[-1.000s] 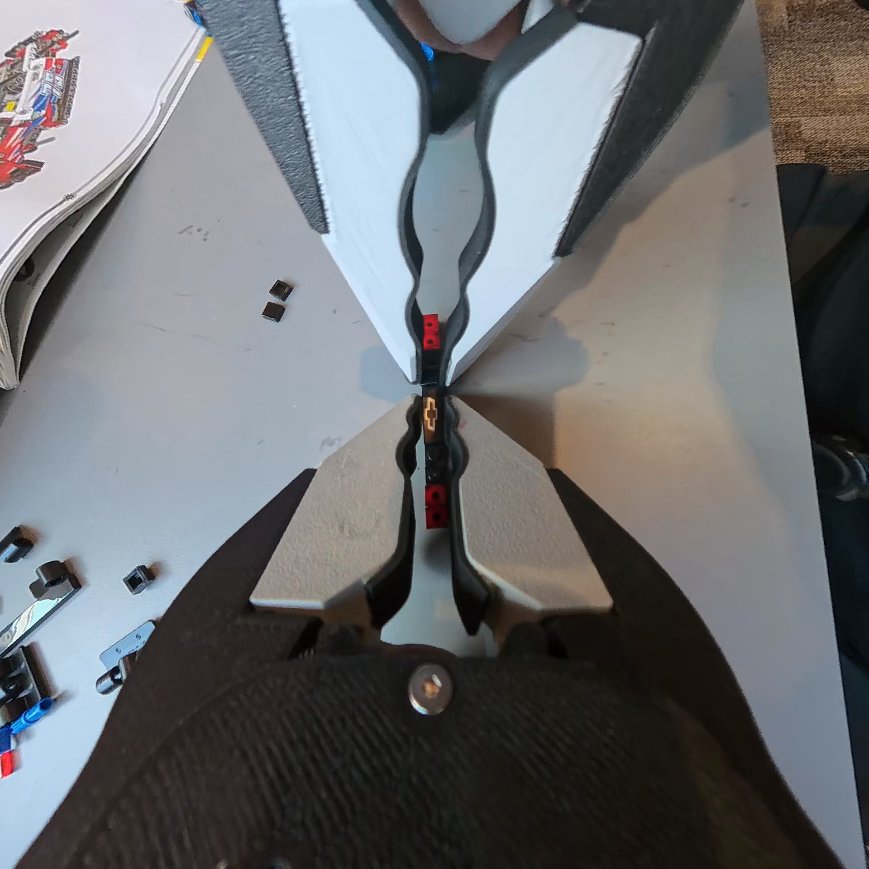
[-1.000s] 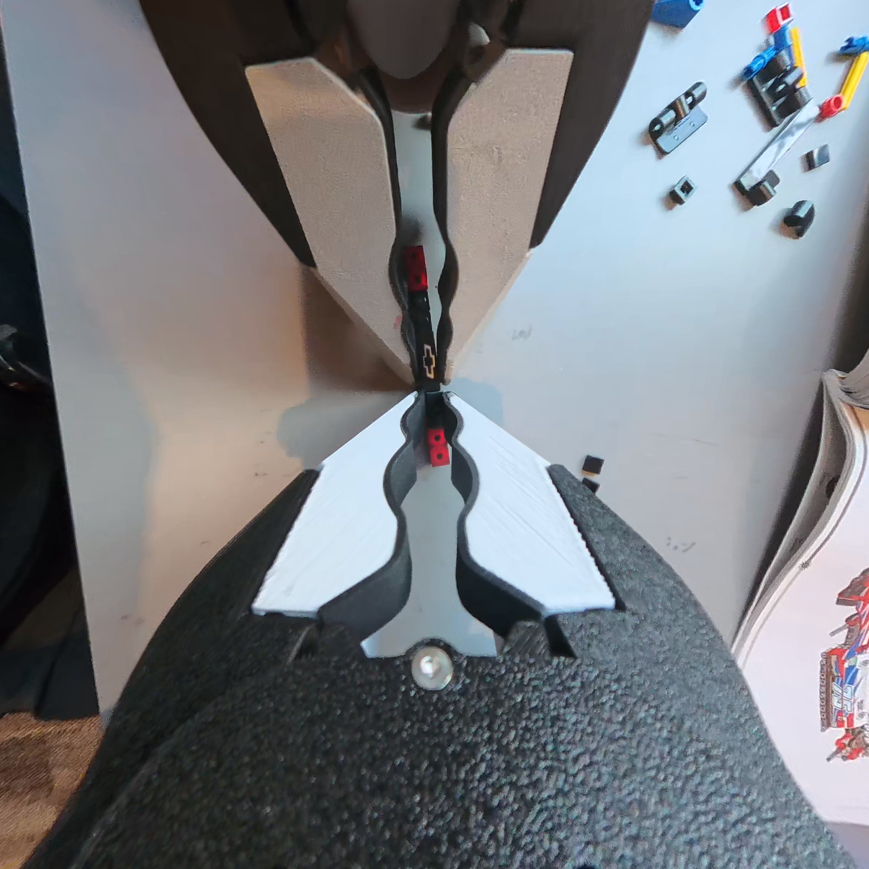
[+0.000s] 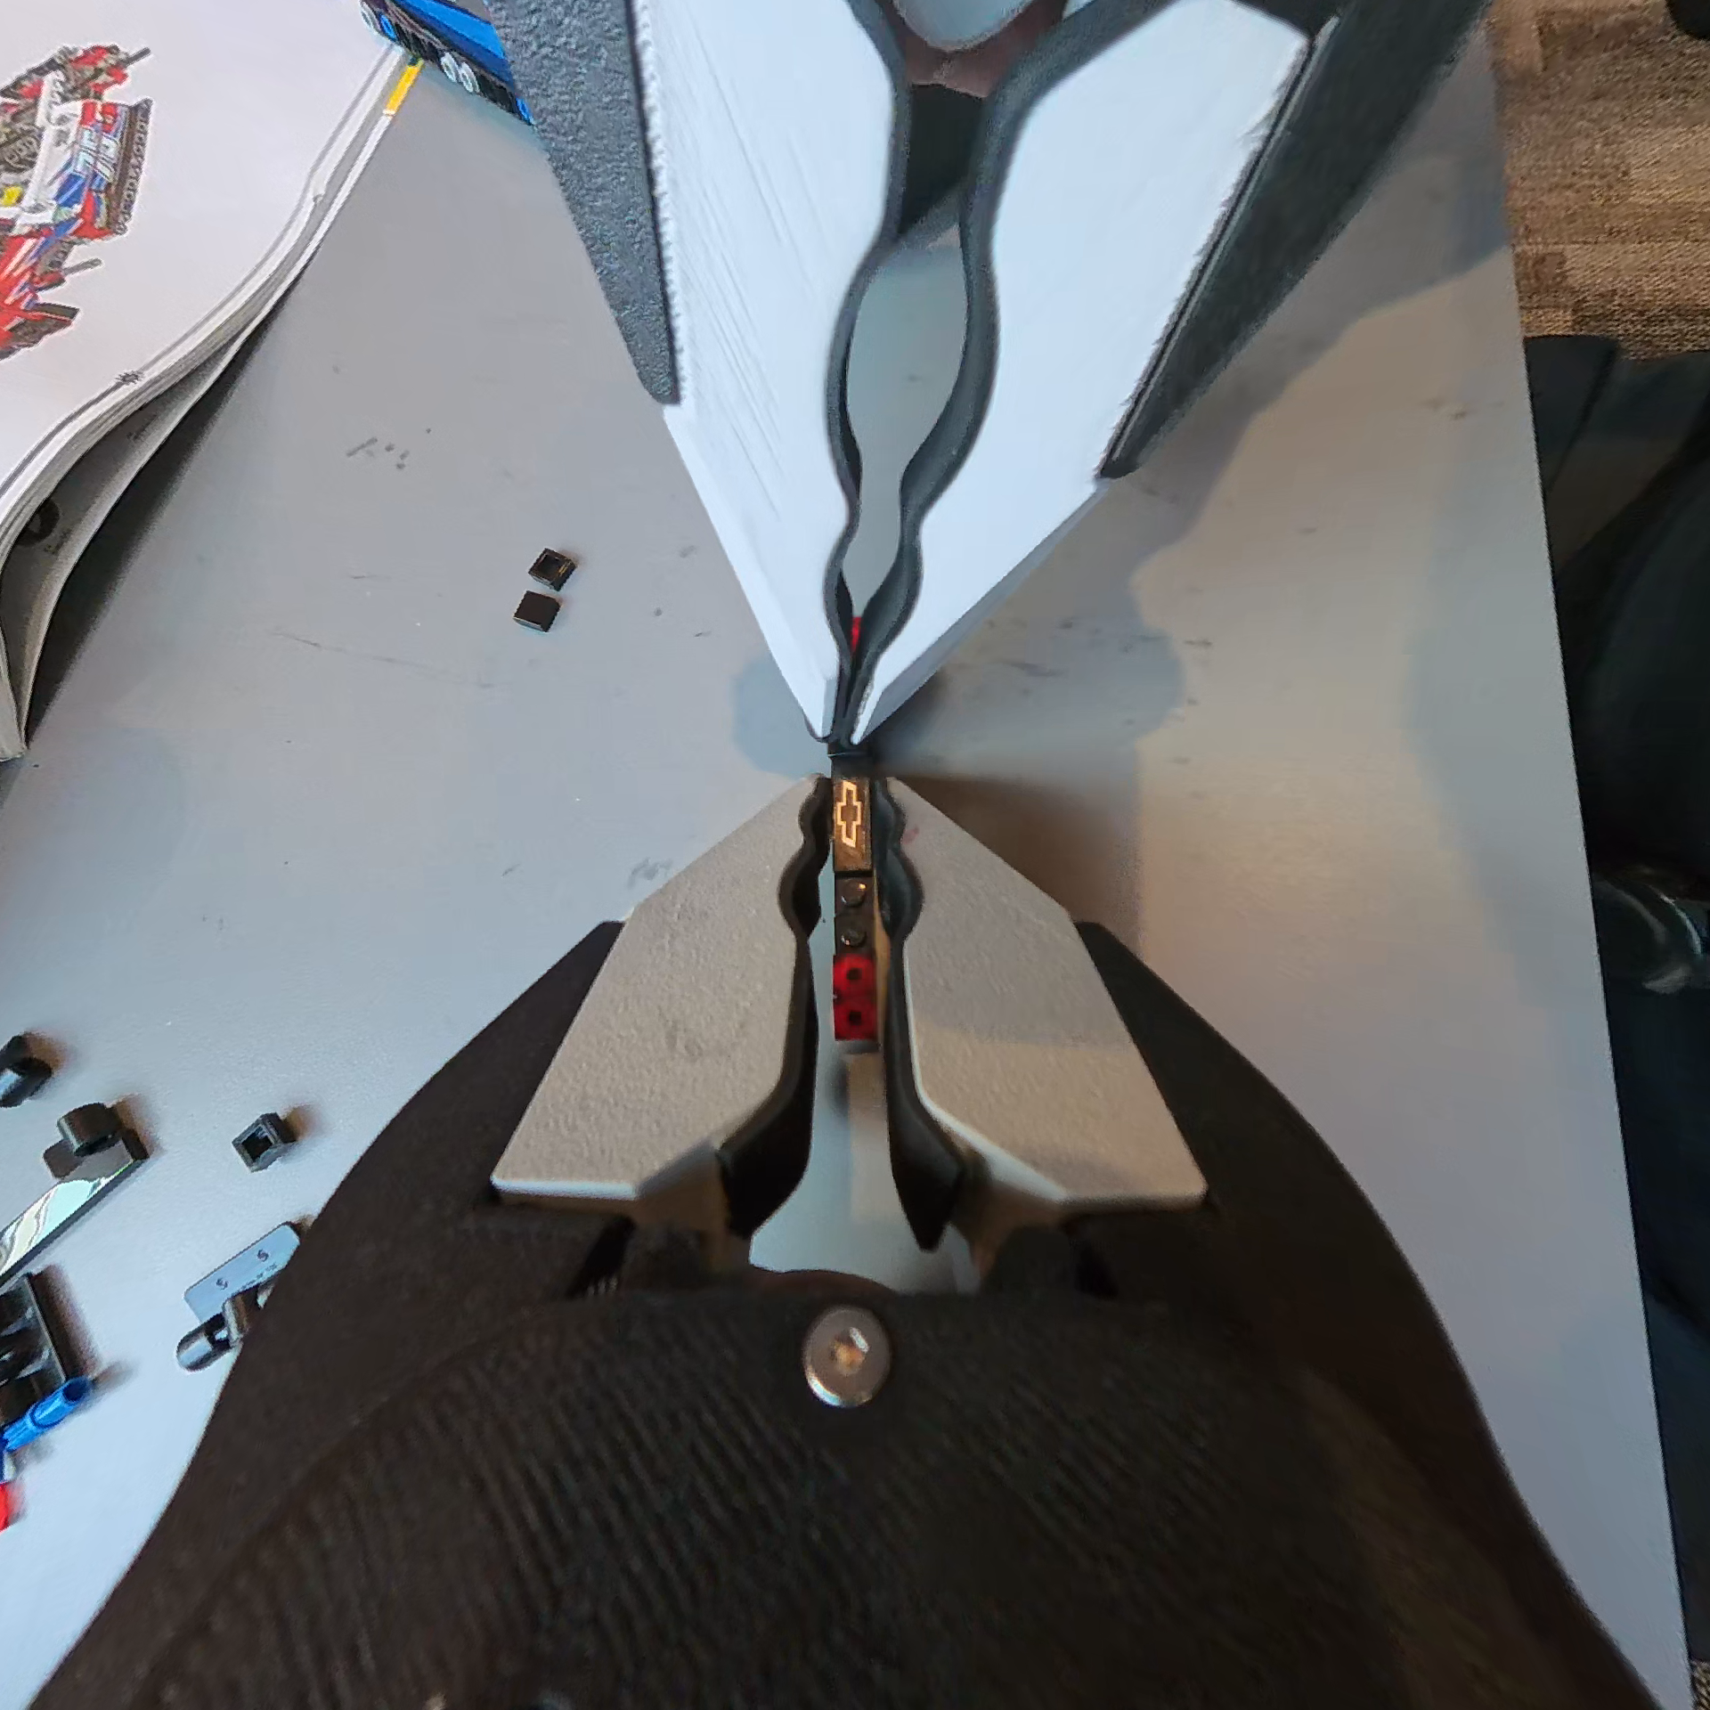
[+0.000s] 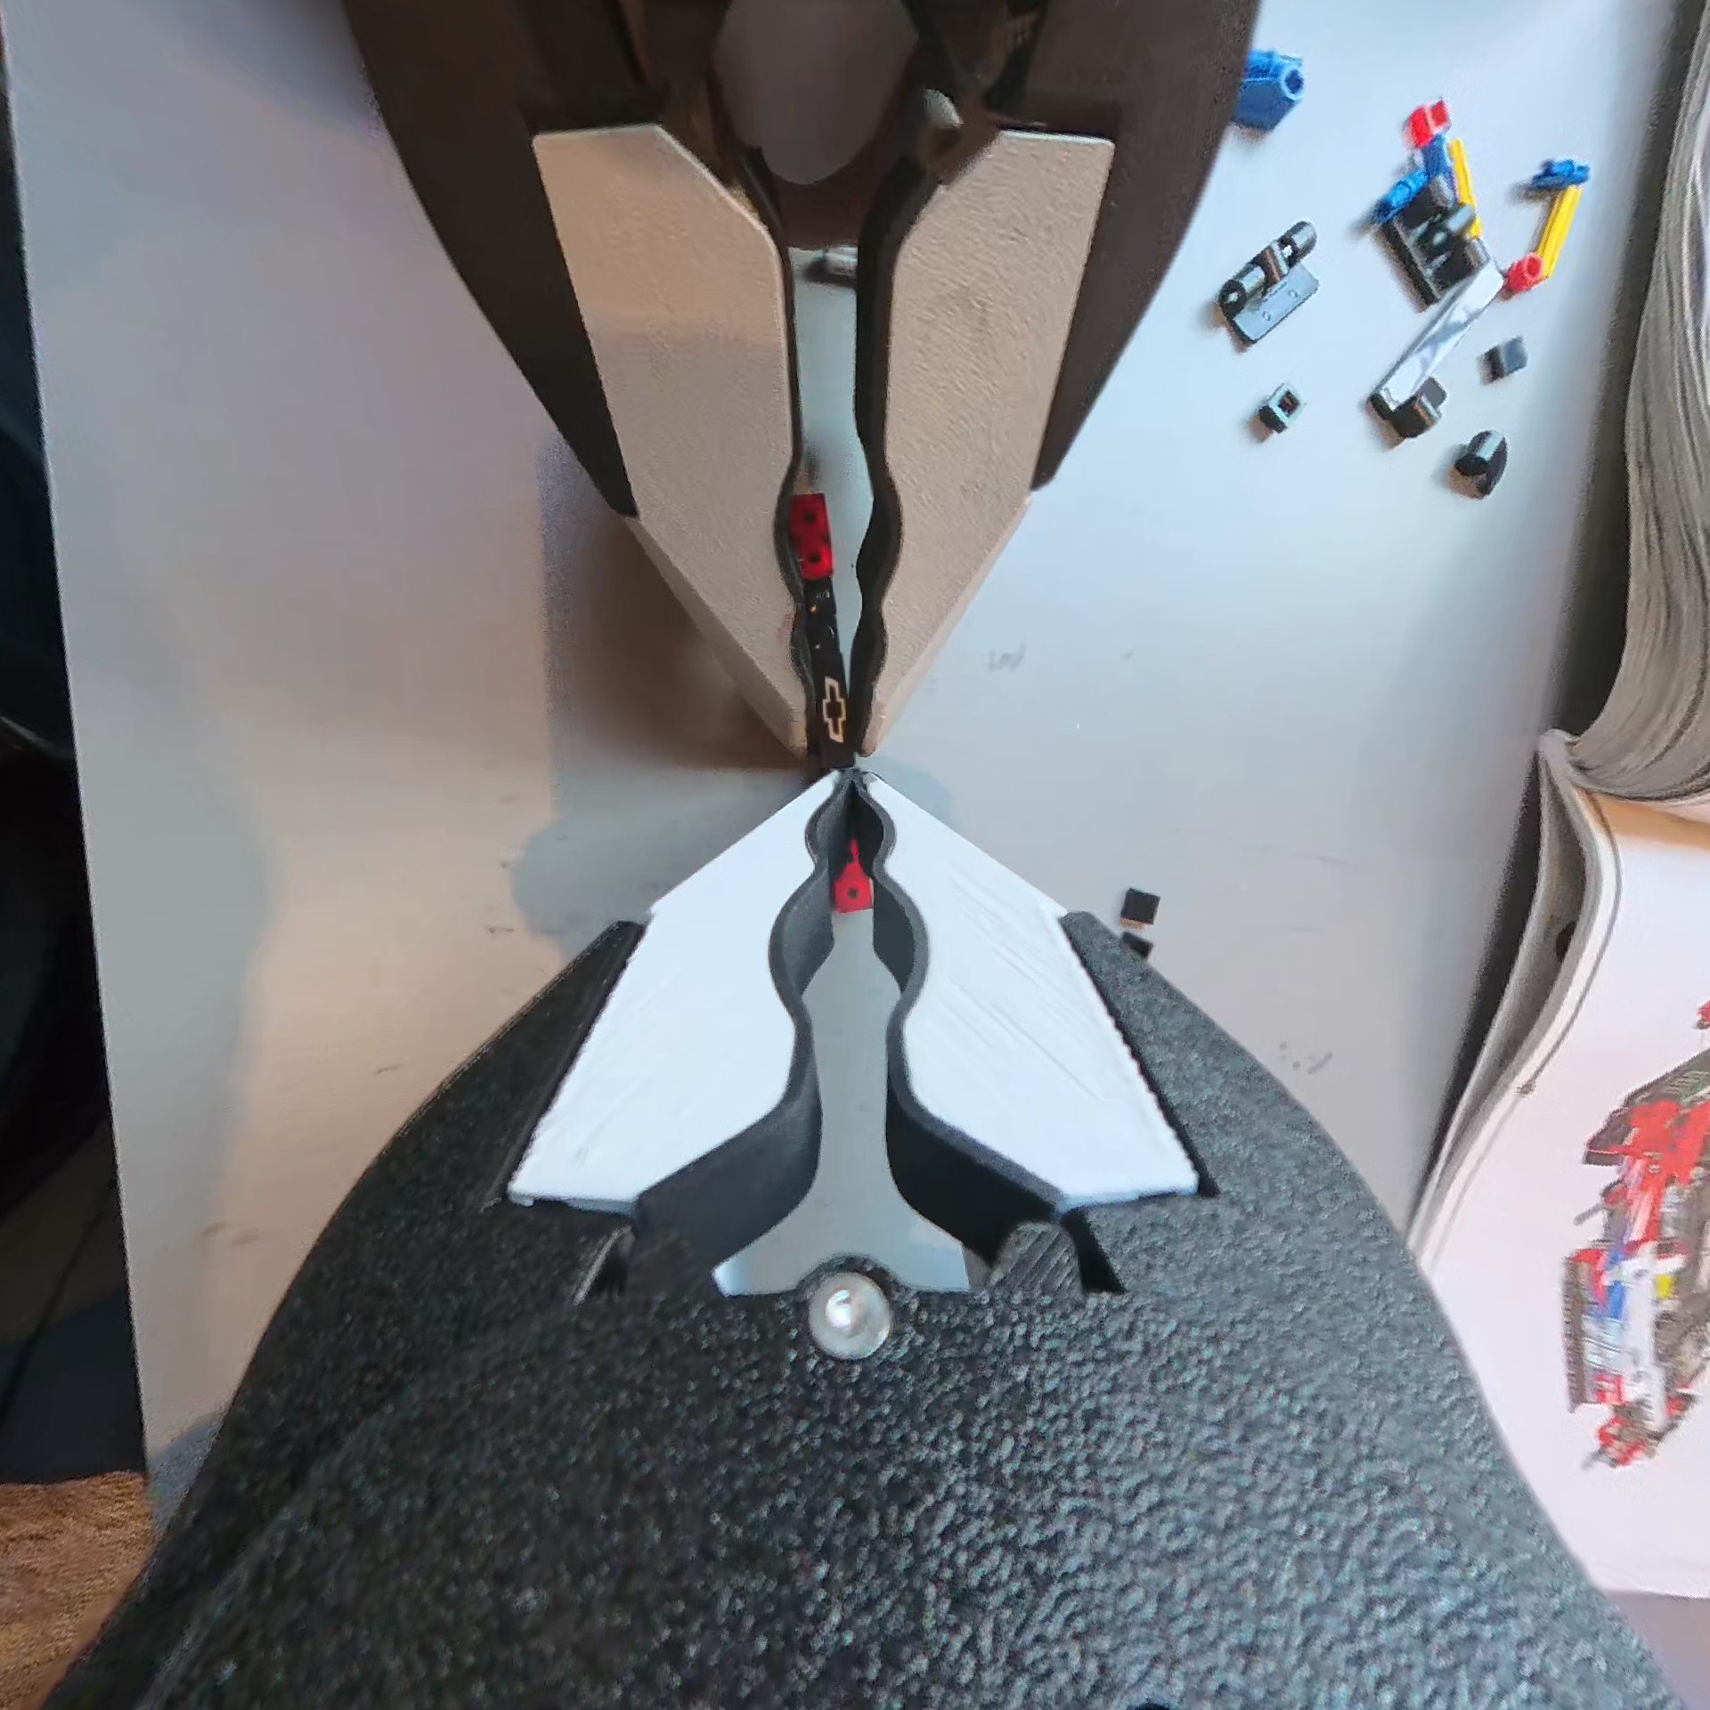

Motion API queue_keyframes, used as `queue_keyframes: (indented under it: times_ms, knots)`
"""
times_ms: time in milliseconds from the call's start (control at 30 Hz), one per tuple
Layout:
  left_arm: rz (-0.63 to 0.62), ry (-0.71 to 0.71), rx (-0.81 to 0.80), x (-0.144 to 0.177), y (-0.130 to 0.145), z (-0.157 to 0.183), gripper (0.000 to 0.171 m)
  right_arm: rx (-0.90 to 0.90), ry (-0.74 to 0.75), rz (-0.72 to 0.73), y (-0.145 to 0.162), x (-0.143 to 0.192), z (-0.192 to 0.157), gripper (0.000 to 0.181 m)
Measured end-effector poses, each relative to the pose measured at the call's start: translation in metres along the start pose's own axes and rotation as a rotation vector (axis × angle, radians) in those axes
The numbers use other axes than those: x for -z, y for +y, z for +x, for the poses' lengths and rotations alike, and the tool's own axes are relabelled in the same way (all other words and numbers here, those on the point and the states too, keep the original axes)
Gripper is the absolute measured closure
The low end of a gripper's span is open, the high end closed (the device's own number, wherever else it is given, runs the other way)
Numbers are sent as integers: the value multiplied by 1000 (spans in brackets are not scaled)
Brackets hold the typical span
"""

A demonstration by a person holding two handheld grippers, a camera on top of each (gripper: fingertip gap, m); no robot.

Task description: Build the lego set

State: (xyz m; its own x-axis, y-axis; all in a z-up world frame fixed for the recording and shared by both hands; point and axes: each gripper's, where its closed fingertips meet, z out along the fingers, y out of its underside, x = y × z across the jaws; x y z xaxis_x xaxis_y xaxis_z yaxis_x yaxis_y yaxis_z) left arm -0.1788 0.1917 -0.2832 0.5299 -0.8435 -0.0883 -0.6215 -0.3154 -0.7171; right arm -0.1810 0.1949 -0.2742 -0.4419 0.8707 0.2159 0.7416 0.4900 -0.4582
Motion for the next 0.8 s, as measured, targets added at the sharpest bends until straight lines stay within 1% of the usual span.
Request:
queue_keyframes:
  times_ms: [167,333,433,500,567,667,700,733,767,800]
  knots:
    - [-1,1,1,0,0,0,166,97,48,-33,0,-1,-2,181]
    - [-1,0,1,0,0,0,166,15,5,-16,0,-2,-1,181]
    - [-1,2,3,0,0,0,166,-128,-107,17,0,-3,-2,181]
    - [-1,3,5,0,0,0,166,-112,-122,14,0,-3,-2,181]
    - [-1,-1,3,0,0,0,166,-97,-96,8,0,-3,-1,181]
    - [0,-6,-2,0,0,-1,166,-183,-82,22,2,0,1,181]
    - [0,-9,-4,0,0,-1,166,-202,-45,22,5,4,7,181]
    - [0,-12,-7,0,0,-1,166,-226,11,65,2,14,16,181]
    - [0,-13,-8,0,0,-1,166,-261,59,138,-5,27,24,181]
    - [0,-12,-6,1,0,-1,166,-304,84,199,-9,39,28,181]
